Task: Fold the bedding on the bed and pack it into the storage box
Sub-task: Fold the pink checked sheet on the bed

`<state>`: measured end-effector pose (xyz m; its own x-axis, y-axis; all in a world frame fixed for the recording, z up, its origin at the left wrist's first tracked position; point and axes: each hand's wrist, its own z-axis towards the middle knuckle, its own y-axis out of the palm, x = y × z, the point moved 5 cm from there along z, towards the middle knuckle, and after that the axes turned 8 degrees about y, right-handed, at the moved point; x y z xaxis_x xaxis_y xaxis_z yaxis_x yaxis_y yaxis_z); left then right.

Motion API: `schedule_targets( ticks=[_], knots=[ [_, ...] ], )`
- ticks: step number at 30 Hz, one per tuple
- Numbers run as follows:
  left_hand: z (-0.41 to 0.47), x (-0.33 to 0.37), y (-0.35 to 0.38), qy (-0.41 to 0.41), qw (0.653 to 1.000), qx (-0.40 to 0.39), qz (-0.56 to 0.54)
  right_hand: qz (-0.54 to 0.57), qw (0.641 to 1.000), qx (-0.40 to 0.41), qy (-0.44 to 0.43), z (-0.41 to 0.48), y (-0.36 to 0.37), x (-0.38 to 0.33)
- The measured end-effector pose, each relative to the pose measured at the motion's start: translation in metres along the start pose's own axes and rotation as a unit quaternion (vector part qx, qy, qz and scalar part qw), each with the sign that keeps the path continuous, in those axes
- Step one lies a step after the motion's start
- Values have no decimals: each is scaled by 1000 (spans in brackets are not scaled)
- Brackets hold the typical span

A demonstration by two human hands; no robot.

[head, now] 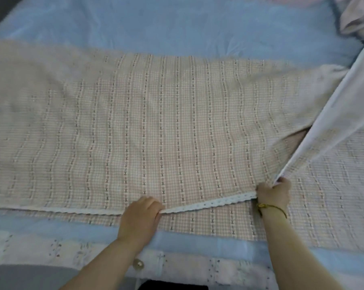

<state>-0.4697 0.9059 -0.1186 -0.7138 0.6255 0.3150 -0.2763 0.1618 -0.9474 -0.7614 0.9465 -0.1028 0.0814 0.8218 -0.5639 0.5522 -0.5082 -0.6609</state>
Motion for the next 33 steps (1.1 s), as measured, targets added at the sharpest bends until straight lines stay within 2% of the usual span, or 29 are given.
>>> schedule_targets(
  ticks=[3, 9, 11, 14, 18, 21, 23, 27, 30, 33],
  knots=[
    [4, 8, -1, 7, 999, -51, 11, -55, 997, -43, 16, 6, 5, 4],
    [14, 25, 3, 6, 989, -135, -62, -95, 988, -123, -13, -2, -6, 2],
    [30, 42, 7, -10, 986, -143, -87, -83, 988, -123, -33, 7, -22, 4],
    [60, 78, 14, -27, 971, -206, -121, -89, 987, -113, -70, 33, -46, 5],
    [129, 145, 35, -86, 952, -226, -186, -163, 978, -60, -114, 106, -100, 5],
    [194, 191, 48, -116, 957, -209, -165, -251, 954, -27, -160, 173, -145, 1],
    [246, 230, 64, -150, 952, -187, -190, -299, 938, -17, -174, 234, -183, 4],
    [347, 295, 85, -177, 940, -145, -254, -348, 924, 0, -159, 343, -252, 7],
    [404, 324, 92, -209, 925, -100, -301, -360, 923, -10, -136, 411, -283, 3],
    [466, 345, 105, -214, 918, -41, -331, -408, 900, -44, -149, 459, -287, 5]
  ],
)
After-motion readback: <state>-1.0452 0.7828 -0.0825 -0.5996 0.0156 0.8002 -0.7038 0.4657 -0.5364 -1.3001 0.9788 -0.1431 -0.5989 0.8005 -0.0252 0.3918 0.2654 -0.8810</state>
